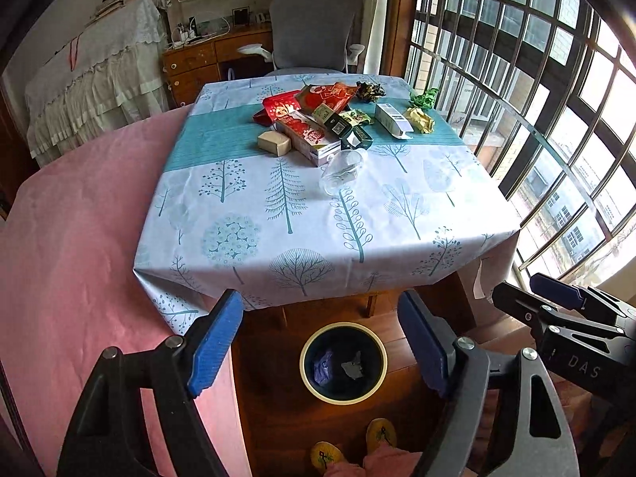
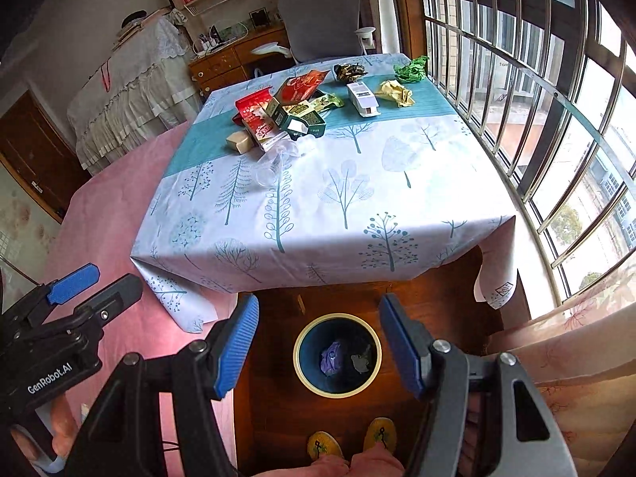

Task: Collect trash
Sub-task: 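Grasp the clear plastic bottle with left gripper while right gripper grasps yellow wrapper, then carry bottle and yellow wrapper over the bin and open both grippers, then raise both tools back toward the table, then grasp the strawberry milk carton with left gripper while right gripper grasps green snack box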

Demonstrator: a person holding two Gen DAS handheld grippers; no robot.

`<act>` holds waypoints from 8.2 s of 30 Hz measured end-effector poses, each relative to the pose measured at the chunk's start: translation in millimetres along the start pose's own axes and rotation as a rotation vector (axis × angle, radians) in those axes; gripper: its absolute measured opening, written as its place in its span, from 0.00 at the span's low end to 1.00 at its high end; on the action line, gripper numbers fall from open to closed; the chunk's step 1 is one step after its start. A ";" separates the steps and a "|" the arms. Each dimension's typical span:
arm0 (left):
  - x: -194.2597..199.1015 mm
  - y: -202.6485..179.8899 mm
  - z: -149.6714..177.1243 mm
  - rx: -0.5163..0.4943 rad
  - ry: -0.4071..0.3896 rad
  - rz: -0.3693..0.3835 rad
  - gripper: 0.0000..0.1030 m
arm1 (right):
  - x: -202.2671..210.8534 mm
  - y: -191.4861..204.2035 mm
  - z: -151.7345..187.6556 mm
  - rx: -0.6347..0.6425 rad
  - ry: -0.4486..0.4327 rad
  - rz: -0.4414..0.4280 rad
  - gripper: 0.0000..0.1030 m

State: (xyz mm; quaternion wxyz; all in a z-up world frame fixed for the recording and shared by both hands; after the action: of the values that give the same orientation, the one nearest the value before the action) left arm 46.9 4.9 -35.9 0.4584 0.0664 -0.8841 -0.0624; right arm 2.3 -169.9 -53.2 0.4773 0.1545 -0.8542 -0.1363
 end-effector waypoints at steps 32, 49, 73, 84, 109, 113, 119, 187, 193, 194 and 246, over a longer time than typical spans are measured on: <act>-245.3 -103.5 -134.0 0.008 0.329 -0.274 0.76 | -147.4 -170.2 -251.0 0.126 0.153 -0.094 0.62; -236.7 -107.3 -142.2 0.213 0.388 -0.140 0.41 | -221.8 -206.8 -319.9 0.202 0.218 -0.059 0.62; -166.1 -66.3 -156.4 0.320 0.273 -0.059 0.37 | -192.1 -193.4 -273.6 0.095 0.234 -0.115 0.31; -116.2 -28.9 -127.6 0.270 0.196 -0.001 0.36 | -139.0 -122.1 -190.0 0.060 0.215 -0.174 0.30; -57.4 -9.3 87.6 0.007 0.299 0.225 0.36 | -71.1 -3.8 76.4 -0.122 0.244 -0.076 0.30; -72.8 -27.6 115.9 0.001 0.347 0.227 0.36 | -86.5 -15.1 109.2 -0.162 0.297 -0.067 0.30; -146.5 -62.1 175.4 0.011 0.418 0.195 0.36 | -156.1 -57.0 166.3 -0.246 0.354 -0.077 0.30; -27.8 38.3 -36.9 0.061 -0.008 0.017 0.88 | -53.6 51.1 -54.0 0.013 -0.001 -0.148 0.60; -62.5 44.2 -74.5 0.138 0.038 0.009 0.88 | -82.9 42.7 -113.8 0.100 0.001 -0.132 0.60; -70.9 43.4 -81.6 0.149 0.042 0.003 0.88 | -91.5 39.2 -124.5 0.112 0.007 -0.133 0.60; -311.9 -63.5 -200.8 0.376 0.441 -0.070 0.49 | -258.2 -56.0 -291.7 0.156 0.335 -0.485 0.26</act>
State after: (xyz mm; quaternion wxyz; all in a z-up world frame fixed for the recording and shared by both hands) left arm 393.2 -13.0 -182.1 0.6166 0.1927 -0.7564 0.1028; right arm 388.1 -144.3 -126.2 0.5520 0.4105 -0.7095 -0.1530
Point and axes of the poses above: each gripper's, at about its wrist camera, not at the fingertips, and x roughly against the way its jaws point, y to its left, z to its underside, the point moved 8 cm from there along -x, roughly the way its jaws point, and after that the axes turned 14 degrees about -z, right-handed, at the moved point
